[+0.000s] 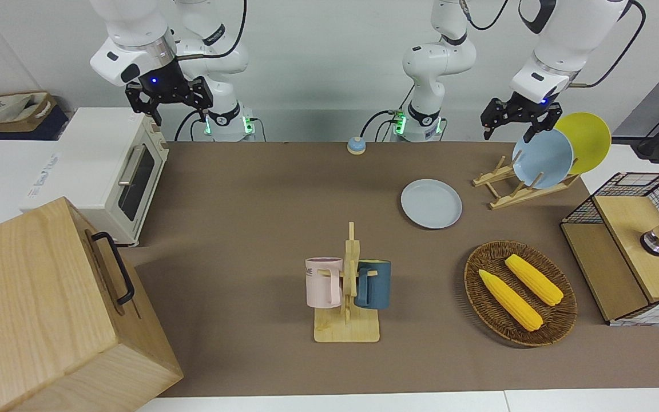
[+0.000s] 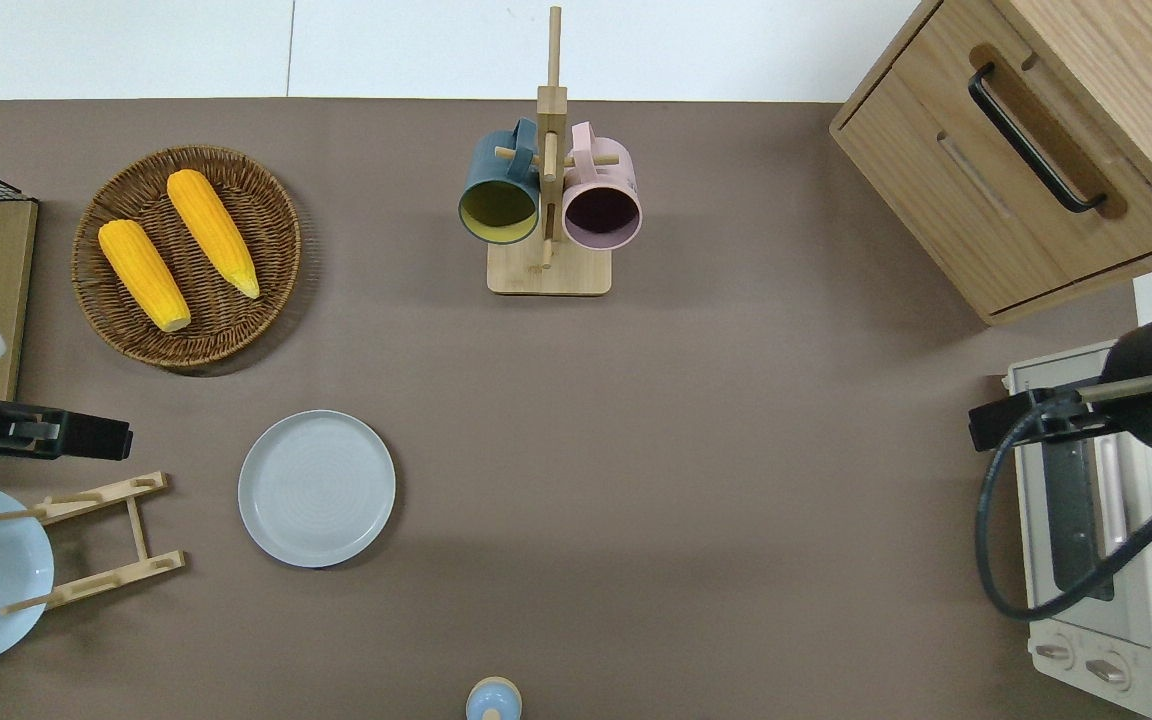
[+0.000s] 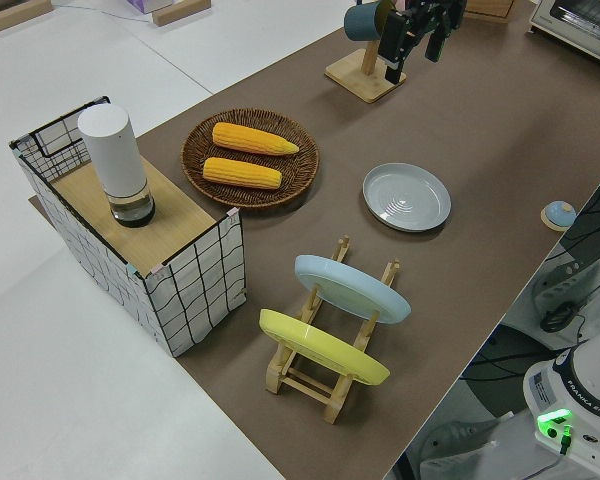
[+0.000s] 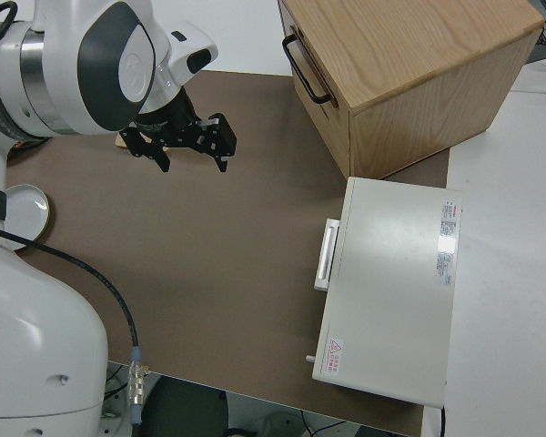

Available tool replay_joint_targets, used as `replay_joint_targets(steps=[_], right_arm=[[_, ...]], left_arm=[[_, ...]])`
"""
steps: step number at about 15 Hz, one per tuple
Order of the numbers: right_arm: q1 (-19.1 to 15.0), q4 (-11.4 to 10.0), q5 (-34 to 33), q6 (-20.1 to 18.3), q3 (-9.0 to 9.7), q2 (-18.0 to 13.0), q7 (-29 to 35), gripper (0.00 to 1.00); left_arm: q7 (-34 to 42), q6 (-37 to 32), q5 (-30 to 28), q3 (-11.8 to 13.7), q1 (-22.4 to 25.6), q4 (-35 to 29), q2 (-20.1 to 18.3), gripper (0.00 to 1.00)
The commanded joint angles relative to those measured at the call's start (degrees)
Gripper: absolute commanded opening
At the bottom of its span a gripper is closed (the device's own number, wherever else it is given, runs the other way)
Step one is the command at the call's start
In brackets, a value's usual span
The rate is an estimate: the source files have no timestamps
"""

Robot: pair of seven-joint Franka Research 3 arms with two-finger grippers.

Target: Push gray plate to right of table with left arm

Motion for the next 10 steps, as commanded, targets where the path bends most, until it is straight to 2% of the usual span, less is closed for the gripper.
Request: replay_joint_targets(steps=[1,10], right_arm=[[-1.07,0.53,0.25,-0.89,0.92,-0.14,0.66,0.983],[-1.15,0.53,0.25,-0.89,0.92,-0.14,0.66,0.983]], left_arm=[[0.18,-0.81,0.16,0.69,-0.33,0.33,-0.59,0.99],[0.09,-0.72,0.16,0.78,0.2,0.24,-0.59,0.99]])
